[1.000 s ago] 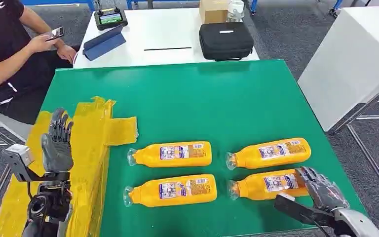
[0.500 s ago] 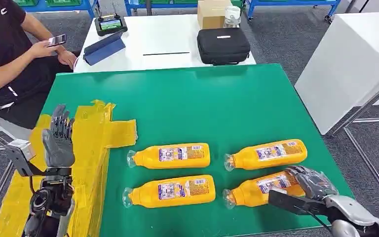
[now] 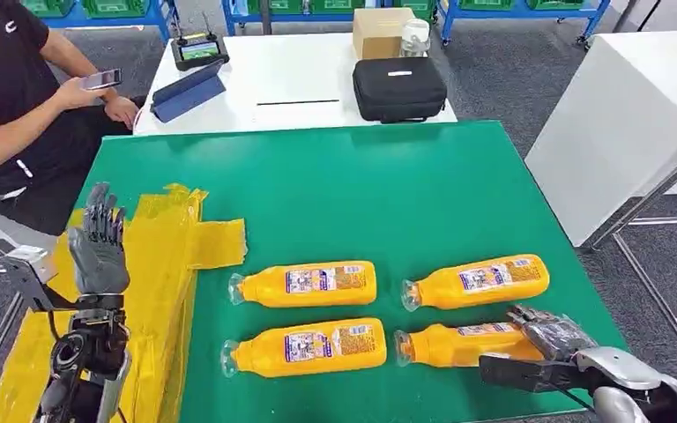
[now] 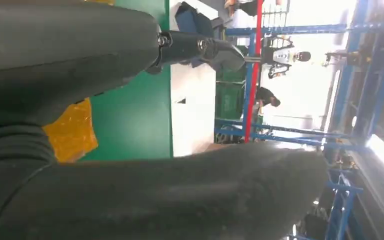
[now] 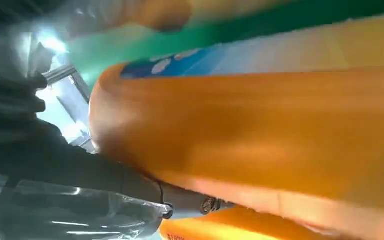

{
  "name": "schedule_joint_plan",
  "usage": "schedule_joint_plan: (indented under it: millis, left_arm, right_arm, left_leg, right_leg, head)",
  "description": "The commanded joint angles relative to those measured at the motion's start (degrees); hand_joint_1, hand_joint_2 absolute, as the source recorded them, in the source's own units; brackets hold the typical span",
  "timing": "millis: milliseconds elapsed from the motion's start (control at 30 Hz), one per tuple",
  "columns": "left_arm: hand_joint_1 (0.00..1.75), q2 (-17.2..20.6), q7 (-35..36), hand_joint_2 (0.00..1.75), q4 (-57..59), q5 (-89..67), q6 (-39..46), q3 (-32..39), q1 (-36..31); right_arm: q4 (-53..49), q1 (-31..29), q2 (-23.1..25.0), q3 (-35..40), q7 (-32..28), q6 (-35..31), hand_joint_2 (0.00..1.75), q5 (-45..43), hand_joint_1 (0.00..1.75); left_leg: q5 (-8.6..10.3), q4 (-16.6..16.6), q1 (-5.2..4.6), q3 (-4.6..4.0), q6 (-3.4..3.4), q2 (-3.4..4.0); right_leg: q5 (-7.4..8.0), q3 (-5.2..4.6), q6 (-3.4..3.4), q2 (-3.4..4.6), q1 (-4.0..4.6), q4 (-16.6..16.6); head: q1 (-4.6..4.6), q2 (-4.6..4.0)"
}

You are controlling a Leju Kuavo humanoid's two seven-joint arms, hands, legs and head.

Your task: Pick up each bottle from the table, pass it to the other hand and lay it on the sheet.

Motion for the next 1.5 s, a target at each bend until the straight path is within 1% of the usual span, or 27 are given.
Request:
schedule_joint_plan:
  millis: [33, 67, 133, 200, 233, 267, 300, 400, 433, 467, 533, 567, 633, 667, 700, 833, 900, 933, 1067, 1167, 1233, 1300, 1333, 1367, 1400, 1467, 1500]
  left_arm:
    - [0.0, 0.18, 0.11, 0.0, 1.61, 0.5, 0.36, -1.19, -1.09]
    - [0.0, 0.18, 0.11, 0.0, 1.63, 0.5, 0.36, -1.19, -1.05]
    - [0.0, 0.09, 0.11, 0.0, 1.67, 0.5, 0.35, -1.22, -1.07]
    - [0.0, -0.04, 0.11, 0.0, 1.71, 0.49, 0.35, -1.3, -1.17]
    - [0.0, -0.04, 0.11, 0.0, 1.71, 0.49, 0.35, -1.3, -1.17]
    - [0.0, -0.07, 0.13, 0.0, 2.16, 0.52, 0.32, -1.32, -1.43]
    - [0.0, -0.09, 0.09, 0.0, 2.47, 0.5, 0.38, -1.18, -1.58]
    - [0.0, -0.08, 0.04, 0.0, 2.49, 0.47, 0.42, -1.01, -1.53]
    - [0.0, 0.03, -0.07, 0.0, 2.34, 0.4, 0.4, -0.95, -1.32]
    - [0.0, 0.13, -0.1, 0.0, 2.33, 0.39, 0.4, -0.88, -1.26]
    - [0.0, 0.16, -0.26, 0.0, 1.86, 0.39, 0.32, -0.47, -0.95]
    - [0.0, 0.18, -0.27, 0.0, 1.84, 0.39, 0.3, -0.43, -0.9]
    - [0.0, 0.18, -0.27, 0.0, 1.8, 0.39, 0.3, -0.4, -0.9]
    - [0.0, 0.18, -0.27, 0.0, 1.8, 0.39, 0.3, -0.4, -0.9]
    - [0.0, 0.18, -0.27, 0.0, 1.8, 0.39, 0.3, -0.4, -0.9]
    - [0.0, 0.18, -0.27, 0.0, 1.8, 0.39, 0.3, -0.4, -0.9]
    - [0.0, 0.18, -0.27, 0.0, 1.8, 0.39, 0.3, -0.4, -0.9]
    - [0.0, 0.18, -0.27, 0.0, 1.8, 0.39, 0.3, -0.4, -0.9]
    - [0.0, 0.18, -0.27, 0.0, 1.8, 0.39, 0.3, -0.4, -0.9]
    - [0.0, 0.18, -0.27, 0.0, 1.8, 0.39, 0.3, -0.4, -0.9]
    - [0.0, 0.24, -0.39, 0.0, 1.25, 0.49, 0.03, -0.1, -0.47]
    - [0.0, 0.8, -0.75, 0.0, 0.13, 1.15, -0.31, 0.86, 1.28]
    - [0.0, 0.88, -1.03, 0.0, -0.55, 1.64, -0.72, 1.59, 2.38]
    - [0.0, 0.78, -1.32, 0.0, -1.79, 1.96, -1.12, 2.77, 3.99]
    - [0.0, 0.6, -1.38, 0.0, -2.61, 2.06, -1.76, 3.5, 4.85]
    - [0.0, 0.01, -1.1, 0.0, -3.45, 1.89, -3.08, 4.43, 5.46]
    - [0.0, -0.39, -0.99, 0.0, -3.65, 1.76, -3.44, 4.6, 5.54]
  right_arm:
    - [9.09, 4.5, 1.07, 7.22, 0.91, 2.57, 1.75, 0.89, 0.0]
    - [9.17, 4.51, 0.94, 7.17, 0.91, 2.59, 1.75, 0.89, 0.0]
    - [9.88, 4.29, 0.85, 7.39, 0.9, 2.67, 1.75, 0.99, 0.0]
    - [10.17, 4.4, 0.65, 7.39, 0.9, 2.7, 1.75, 0.99, 0.0]
    - [10.17, 4.4, 0.65, 7.39, 0.9, 2.7, 1.75, 0.99, 0.0]
    - [10.72, 4.19, 0.79, 7.41, 0.72, 2.67, 1.75, 0.76, 0.79]
    - [10.77, 4.11, 0.71, 7.53, 0.71, 2.57, 1.75, 0.44, 1.75]
    - [9.93, 4.49, 0.49, 7.12, 1.01, 2.22, 1.75, -0.2, 1.75]
    - [8.98, 5.02, 0.56, 6.13, 1.14, 1.6, 1.75, -1.16, 1.75]
    - [8.78, 4.94, 0.49, 6.07, 1.14, 1.61, 1.75, -1.16, 1.75]
    - [4.06, 7.71, -0.27, 2.86, 1.56, 1.12, 1.75, -4.15, 1.75]
    - [3.78, 7.87, -0.43, 2.68, 1.63, 1.21, 1.75, -4.21, 1.75]
    - [3.48, 8.03, -0.55, 2.5, 1.71, 1.32, 1.75, -4.3, 1.75]
    - [3.48, 8.03, -0.55, 2.5, 1.71, 1.32, 1.75, -4.3, 1.75]
    - [3.48, 8.03, -0.55, 2.5, 1.71, 1.32, 1.75, -4.3, 1.75]
    - [3.48, 8.03, -0.55, 2.5, 1.71, 1.32, 1.75, -4.3, 1.75]
    - [3.48, 8.03, -0.55, 2.5, 1.71, 1.32, 1.75, -4.3, 1.75]
    - [3.48, 8.03, -0.55, 2.5, 1.71, 1.32, 1.75, -4.3, 1.75]
    - [3.48, 8.03, -0.55, 2.5, 1.71, 1.32, 1.75, -4.3, 1.75]
    - [3.48, 8.03, -0.55, 2.5, 1.71, 1.32, 1.75, -4.3, 1.75]
    - [-0.17, 10.74, -1.04, -1.73, 1.2, -0.14, 1.75, -7.6, 1.75]
    - [-7.76, 16.37, -1.67, -10.49, -0.02, -1.85, 1.75, -12.91, 1.75]
    - [-10.9, 18.74, -0.3, -15.82, -0.7, -1.5, 1.75, -14.59, 1.75]
    - [-14.18, 20.21, 3.78, -24.05, -2.11, -1.41, 1.75, -16.07, 1.75]
    - [-15.83, 20.23, 6.06, -29.02, -2.88, 1.01, 1.75, -17.49, 1.75]
    - [-17.6, 18.24, 11.6, -41.37, -5.73, 6.11, 1.75, -23.78, 1.75]
    - [-18.47, 17.35, 14.11, -46.37, -7.37, 8.94, 1.75, -26.63, 1.75]
  left_leg:
    - [0.05, -0.03, 0.07, -0.33, -0.01, -0.33]
    - [-0.08, 0.02, 0.12, -0.07, -0.02, -0.21]
    - [0.14, -0.15, 0.04, -0.43, -0.04, -0.42]
    - [-0.17, 0.01, 0.12, 0.05, 0.06, -0.25]
    - [-0.07, -0.06, 0.06, -0.15, 0.05, -0.37]
    - [-0.18, -0.01, 0.11, 0.03, 0.07, -0.35]
    - [-0.37, 0.05, 0.1, 0.33, 0.07, -0.25]
    - [-0.23, -0.04, 0.05, -0.01, 0.11, -0.5]
    - [-0.57, 0.09, 0.14, 0.67, 0.13, -0.27]
    - [-0.43, 0.06, 0.09, 0.36, 0.14, -0.4]
    - [-0.63, 0.07, 0.13, 0.78, 0.17, -0.36]
    - [-0.48, -0.01, 0.1, 0.42, 0.19, -0.53]
    - [-0.7, 0.05, 0.14, 0.79, 0.21, -0.43]
    - [-0.37, -0.14, 0.04, 0.16, 0.19, -0.7]
    - [-0.67, -0.02, 0.12, 0.67, 0.25, -0.53]
    - [-0.82, -0.03, 0.14, 0.81, 0.28, -0.45]
    - [-0.7, -0.13, 0.05, 0.55, 0.23, -0.57]
    - [-0.87, -0.04, 0.12, 0.8, 0.23, -0.44]
    - [-0.76, -0.11, 0.06, 0.55, 0.22, -0.59]
    - [-0.92, -0.02, 0.13, 0.77, 0.24, -0.39]
    - [-0.85, -0.07, 0.1, 0.66, 0.23, -0.49]
    - [-0.84, -0.05, 0.05, 0.56, 0.23, -0.59]
    - [-0.88, -0.02, 0.05, 0.6, 0.24, -0.55]
    - [-0.84, -0.04, -0.01, 0.46, 0.22, -0.65]
    - [-0.87, -0.05, 0.0, 0.45, 0.22, -0.65]
    - [-0.89, -0.06, 0.02, 0.21, 0.26, -0.5]
    - [-0.79, -0.11, -0.02, 0.04, 0.32, -0.47]
  right_leg:
    - [0.03, -0.2, -0.05, -0.41, 0.08, -0.15]
    - [-0.07, 0.04, -0.06, -0.33, 0.12, -0.14]
    - [0.03, -0.28, -0.09, -0.6, 0.04, -0.29]
    - [-0.22, 0.22, -0.01, -0.39, 0.13, -0.22]
    - [-0.19, 0.02, 0.0, -0.53, 0.07, -0.28]
    - [-0.3, 0.25, -0.01, -0.49, 0.12, -0.28]
    - [-0.44, 0.5, 0.0, -0.36, 0.11, -0.24]
    - [-0.38, 0.3, 0.04, -0.62, 0.06, -0.39]
    - [-0.63, 0.96, 0.04, -0.34, 0.15, -0.29]
    - [-0.53, 0.65, 0.07, -0.49, 0.09, -0.33]
    - [-0.72, 1.07, 0.12, -0.4, 0.09, -0.33]
    - [-0.64, 0.78, 0.11, -0.6, 0.05, -0.43]
    - [-0.78, 1.17, 0.17, -0.43, 0.1, -0.46]
    - [-0.59, 0.61, 0.14, -0.77, 0.0, -0.59]
    - [-0.78, 1.14, 0.24, -0.54, 0.08, -0.53]
    - [-0.85, 1.28, 0.25, -0.47, 0.09, -0.54]
    - [-0.79, 1.02, 0.23, -0.63, 0.01, -0.58]
    - [-0.86, 1.27, 0.26, -0.46, 0.09, -0.56]
    - [-0.83, 1.04, 0.25, -0.65, 0.04, -0.59]
    - [-0.9, 1.2, 0.27, -0.41, 0.11, -0.55]
    - [-0.87, 1.12, 0.27, -0.53, 0.08, -0.58]
    - [-0.91, 1.03, 0.26, -0.64, 0.03, -0.51]
    - [-0.94, 1.04, 0.27, -0.6, 0.03, -0.48]
    - [-0.95, 0.91, 0.25, -0.71, -0.03, -0.45]
    - [-0.96, 0.92, 0.25, -0.71, -0.03, -0.45]
    - [-0.87, 1.3, 0.29, -0.59, -0.02, -0.46]
    - [-0.87, 1.13, 0.25, -0.61, -0.06, -0.44]
  head:
    - [-0.07, 0.0]
    - [-0.11, 0.0]
    - [-0.09, 0.0]
    - [-0.09, 0.0]
    - [-0.11, 0.0]
    - [-0.09, 0.0]
    - [-0.11, 0.0]
    - [-0.09, 0.0]
    - [-0.11, 0.0]
    - [-0.09, 0.0]
    - [-0.11, 0.0]
    - [-0.09, 0.0]
    - [-0.09, 0.0]
    - [-0.09, 0.0]
    - [-0.11, 0.0]
    - [-0.09, 0.0]
    - [-0.09, 0.0]
    - [-0.13, 0.0]
    - [-0.11, 0.0]
    - [-0.09, 0.0]
    - [-0.09, 0.0]
    - [-0.11, 0.0]
    - [-0.09, 0.0]
    - [-0.13, 0.0]
    - [-0.09, 0.0]
    - [-0.11, 0.0]
    - [-0.09, 0.0]
